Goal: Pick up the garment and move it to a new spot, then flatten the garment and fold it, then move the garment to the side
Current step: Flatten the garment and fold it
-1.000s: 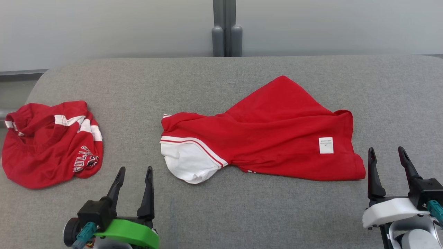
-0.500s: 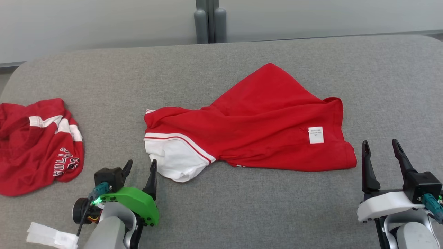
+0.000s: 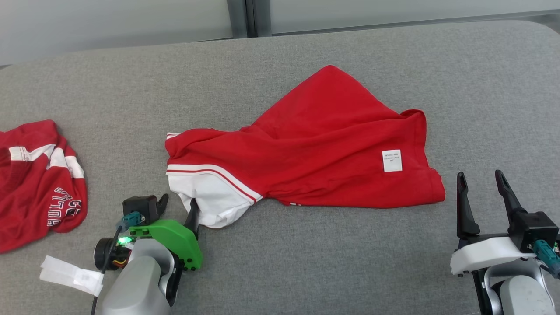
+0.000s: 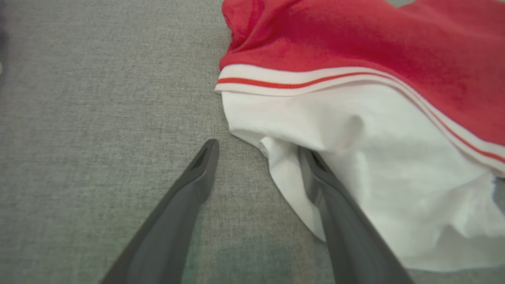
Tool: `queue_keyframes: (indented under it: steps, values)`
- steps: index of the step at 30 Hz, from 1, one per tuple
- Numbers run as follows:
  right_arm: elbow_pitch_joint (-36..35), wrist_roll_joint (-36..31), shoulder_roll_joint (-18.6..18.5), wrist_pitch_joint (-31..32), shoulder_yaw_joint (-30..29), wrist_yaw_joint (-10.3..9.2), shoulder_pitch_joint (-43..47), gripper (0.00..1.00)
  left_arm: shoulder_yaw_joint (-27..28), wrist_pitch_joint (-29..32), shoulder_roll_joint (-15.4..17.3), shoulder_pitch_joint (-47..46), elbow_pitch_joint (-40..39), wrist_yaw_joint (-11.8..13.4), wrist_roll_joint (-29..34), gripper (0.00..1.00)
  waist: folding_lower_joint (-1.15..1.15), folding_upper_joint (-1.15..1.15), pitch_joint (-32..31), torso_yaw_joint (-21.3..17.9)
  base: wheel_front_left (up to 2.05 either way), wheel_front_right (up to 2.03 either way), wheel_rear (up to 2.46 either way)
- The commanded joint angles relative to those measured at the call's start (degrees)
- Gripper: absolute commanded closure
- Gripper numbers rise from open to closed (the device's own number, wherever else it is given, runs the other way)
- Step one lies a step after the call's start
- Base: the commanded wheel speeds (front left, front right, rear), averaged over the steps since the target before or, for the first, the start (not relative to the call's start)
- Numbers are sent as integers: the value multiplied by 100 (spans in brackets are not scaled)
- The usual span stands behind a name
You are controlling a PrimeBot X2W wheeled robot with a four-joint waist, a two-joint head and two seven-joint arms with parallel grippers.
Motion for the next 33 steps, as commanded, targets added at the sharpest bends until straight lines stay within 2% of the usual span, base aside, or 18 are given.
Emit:
queue_keyframes:
  steps: [1, 3, 4, 5, 6, 8, 10, 12, 16, 22, 26, 33]
  values:
    - [13, 29, -1, -18, 17, -11, -84, 0, -80, 24, -21, -75, 108, -20, -8, 0, 0, 0, 14, 6, 0, 0, 0]
    - [25, 33, 0, -18, 30, -11, -98, 0, -219, 23, -34, -144, 182, -23, 28, 1, 0, 0, 31, 8, 0, 0, 0]
    - [30, 32, 0, -18, 37, -11, -108, 0, -316, 22, -49, -168, 211, -25, 20, 25, 0, 0, 40, 8, 0, 0, 0]
    - [32, 33, 0, -18, 41, -11, -114, 0, -386, 20, -59, -186, 229, -26, -6, 40, 0, 0, 48, 8, 0, 0, 0]
    - [36, 34, 0, -18, 46, -11, -120, 0, -477, 18, -67, -205, 247, -26, -38, 49, 0, 0, 60, 8, 0, 0, 0]
    - [48, 31, 0, -18, 58, -11, -131, 0, -644, 31, -72, -236, 283, -27, -83, 53, 0, 0, 77, 5, 0, 0, 0]
    - [51, 33, 1, -18, 62, -11, -158, 0, -814, 82, -82, -250, 303, -28, -172, 66, 0, 0, 100, -5, 0, 0, 0]
    - [43, 35, 1, -18, 53, -11, -177, 0, -953, 127, -86, -268, 350, -28, -260, 100, 0, 0, 119, -13, 0, 0, 0]
    - [36, 27, 1, -18, 11, -11, -160, 0, -1098, 109, -66, -237, 385, -29, -479, 100, 0, 0, 126, -2, 0, 0, 0]
    - [59, 23, 2, -18, -58, -11, -136, 0, -707, -31, 221, 57, 245, 2, -789, 100, 0, 0, 83, 95, 0, 0, 0]
    - [70, 4, 1, -18, -131, -11, -126, 0, -312, -50, 322, 445, -528, 55, -852, 100, 0, 0, 50, 220, 0, 0, 0]
    - [438, 105, -43, 219, -7, -11, -242, 0, 104, -57, 262, 1245, -1725, 58, -620, 100, 0, 0, 11, 426, 0, 0, 0]
